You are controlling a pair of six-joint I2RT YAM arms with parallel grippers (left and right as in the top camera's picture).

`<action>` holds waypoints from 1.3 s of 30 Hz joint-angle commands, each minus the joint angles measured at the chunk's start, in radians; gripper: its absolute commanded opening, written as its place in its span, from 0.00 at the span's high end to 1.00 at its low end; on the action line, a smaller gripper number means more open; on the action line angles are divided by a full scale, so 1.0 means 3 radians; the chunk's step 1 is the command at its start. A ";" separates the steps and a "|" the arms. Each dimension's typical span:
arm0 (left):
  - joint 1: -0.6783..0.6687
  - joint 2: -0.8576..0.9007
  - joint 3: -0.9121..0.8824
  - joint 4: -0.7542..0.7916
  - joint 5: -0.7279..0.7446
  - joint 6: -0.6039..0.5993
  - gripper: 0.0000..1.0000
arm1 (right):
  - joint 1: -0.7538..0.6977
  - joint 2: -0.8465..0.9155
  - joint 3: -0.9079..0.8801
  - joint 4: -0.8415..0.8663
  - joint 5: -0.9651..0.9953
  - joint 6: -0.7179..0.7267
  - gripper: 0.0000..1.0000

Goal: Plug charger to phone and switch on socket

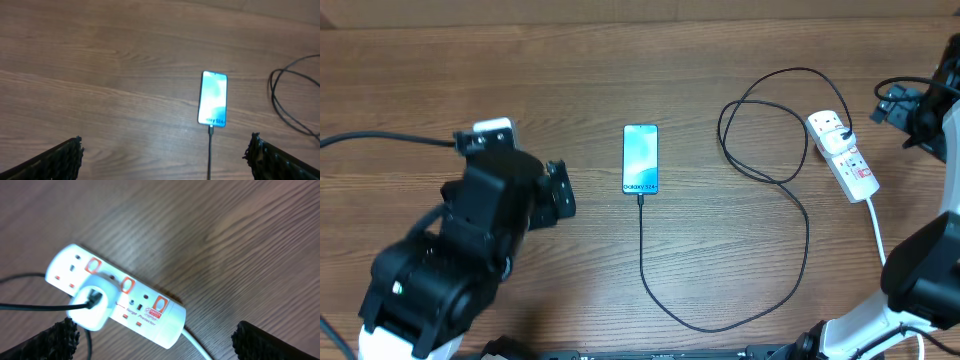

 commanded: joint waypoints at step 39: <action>0.1686 0.0547 0.0014 -0.0070 0.1136 0.0599 0.01 | -0.0275 0.0463 -0.0556 0.0730 -0.0412 -0.0285 0.00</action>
